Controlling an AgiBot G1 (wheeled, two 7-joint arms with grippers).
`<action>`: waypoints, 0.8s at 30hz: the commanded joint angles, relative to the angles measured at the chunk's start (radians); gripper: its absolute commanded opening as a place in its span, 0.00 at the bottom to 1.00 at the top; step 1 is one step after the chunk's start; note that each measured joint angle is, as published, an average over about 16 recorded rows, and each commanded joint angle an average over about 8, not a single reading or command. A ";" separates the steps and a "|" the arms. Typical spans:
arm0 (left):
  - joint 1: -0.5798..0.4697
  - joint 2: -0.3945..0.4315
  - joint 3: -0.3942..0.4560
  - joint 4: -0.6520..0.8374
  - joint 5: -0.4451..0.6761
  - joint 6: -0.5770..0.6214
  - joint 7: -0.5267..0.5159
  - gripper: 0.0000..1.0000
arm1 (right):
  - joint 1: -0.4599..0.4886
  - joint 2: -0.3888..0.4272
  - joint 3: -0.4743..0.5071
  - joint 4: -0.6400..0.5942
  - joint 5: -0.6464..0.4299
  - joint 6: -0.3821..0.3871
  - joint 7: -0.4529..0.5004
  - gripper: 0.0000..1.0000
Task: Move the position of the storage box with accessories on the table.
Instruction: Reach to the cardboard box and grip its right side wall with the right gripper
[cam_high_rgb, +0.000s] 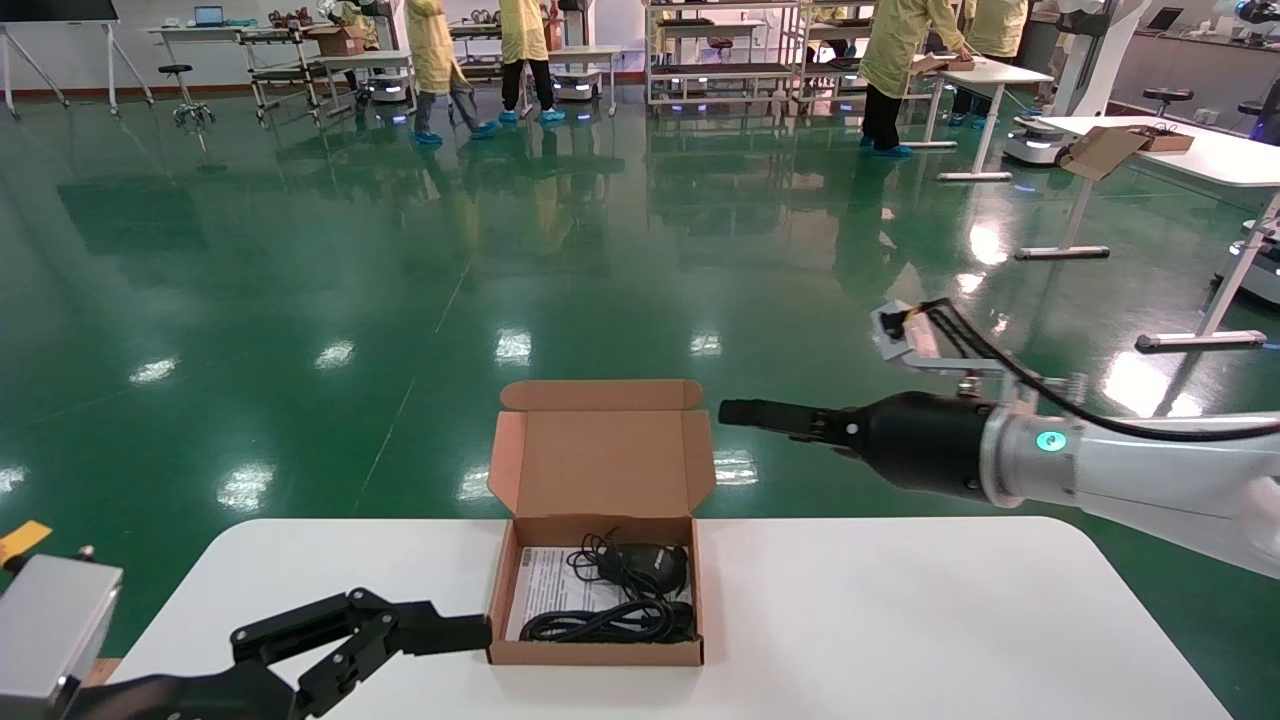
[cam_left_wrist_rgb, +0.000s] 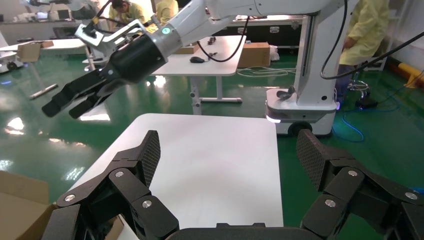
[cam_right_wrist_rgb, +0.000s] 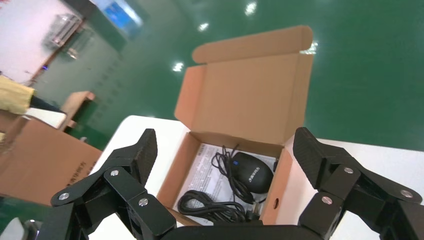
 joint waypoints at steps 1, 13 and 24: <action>0.000 0.000 0.000 0.000 0.000 0.000 0.000 1.00 | 0.011 -0.023 -0.013 -0.011 -0.018 0.026 0.022 1.00; 0.000 0.000 0.000 0.000 0.000 0.000 0.000 1.00 | -0.029 -0.103 -0.091 -0.009 -0.146 0.100 0.176 1.00; 0.000 0.000 0.000 0.000 0.000 0.000 0.000 1.00 | -0.115 -0.110 -0.149 0.153 -0.220 0.165 0.325 1.00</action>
